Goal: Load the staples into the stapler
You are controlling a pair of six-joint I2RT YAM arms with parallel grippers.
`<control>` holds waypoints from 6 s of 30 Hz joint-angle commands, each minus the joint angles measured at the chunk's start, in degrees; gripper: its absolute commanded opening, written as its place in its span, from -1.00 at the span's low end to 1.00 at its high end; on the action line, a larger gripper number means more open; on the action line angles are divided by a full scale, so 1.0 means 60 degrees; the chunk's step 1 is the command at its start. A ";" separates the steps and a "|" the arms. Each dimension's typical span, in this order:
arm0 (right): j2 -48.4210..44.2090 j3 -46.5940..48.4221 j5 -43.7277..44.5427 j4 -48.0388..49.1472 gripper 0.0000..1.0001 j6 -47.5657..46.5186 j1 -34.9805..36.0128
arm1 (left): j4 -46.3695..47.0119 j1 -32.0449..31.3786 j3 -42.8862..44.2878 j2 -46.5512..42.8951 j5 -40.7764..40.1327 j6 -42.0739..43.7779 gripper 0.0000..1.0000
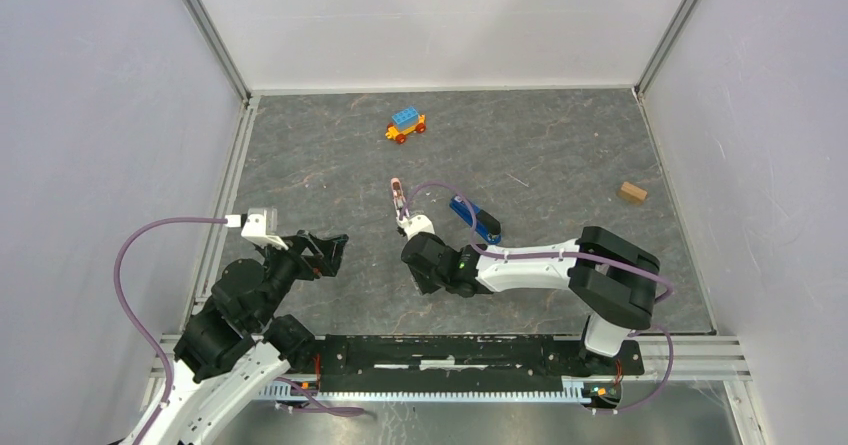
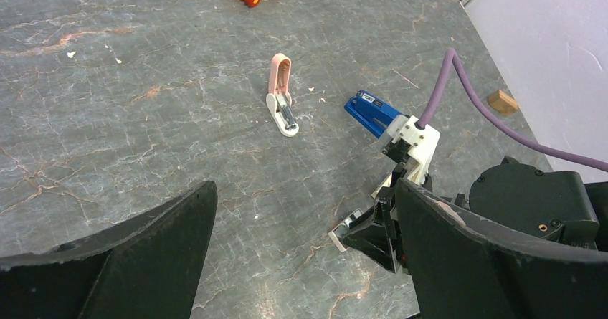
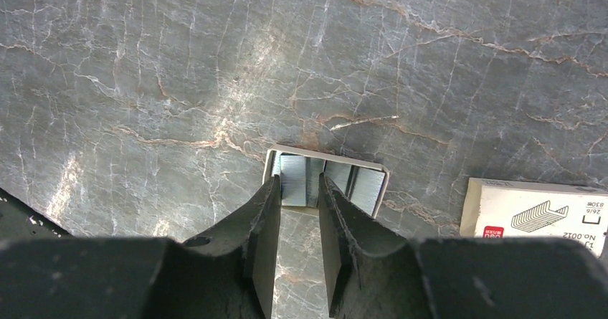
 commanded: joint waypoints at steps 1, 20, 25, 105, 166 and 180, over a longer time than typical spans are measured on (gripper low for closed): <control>0.0151 0.0358 0.0320 0.0196 -0.37 0.0047 0.0056 | 0.0102 -0.0032 0.0075 0.0033 0.0105 0.0536 1.00; -0.0045 0.0359 0.0909 -0.0156 -0.59 -0.0153 0.0159 | 0.0069 -0.0036 0.0164 0.0583 0.0190 0.0544 1.00; -0.0484 0.0350 0.0862 -0.0143 -0.60 -0.0149 0.0160 | 0.0086 -0.0032 0.0151 0.0475 0.0165 0.0538 1.00; 0.3146 0.3910 0.0879 0.2061 -0.59 0.0161 -0.2549 | 0.0114 -0.0032 0.0068 -0.0407 0.0073 0.0530 1.00; 0.3380 0.3608 0.0599 0.2387 -0.60 0.0197 -0.2671 | 0.0145 -0.0032 0.0035 -0.0438 -0.0022 0.0507 1.00; 0.3228 0.3918 0.0695 0.2259 -0.60 0.0089 -0.2682 | 0.0135 -0.0036 0.0031 -0.0450 -0.0033 0.0508 1.00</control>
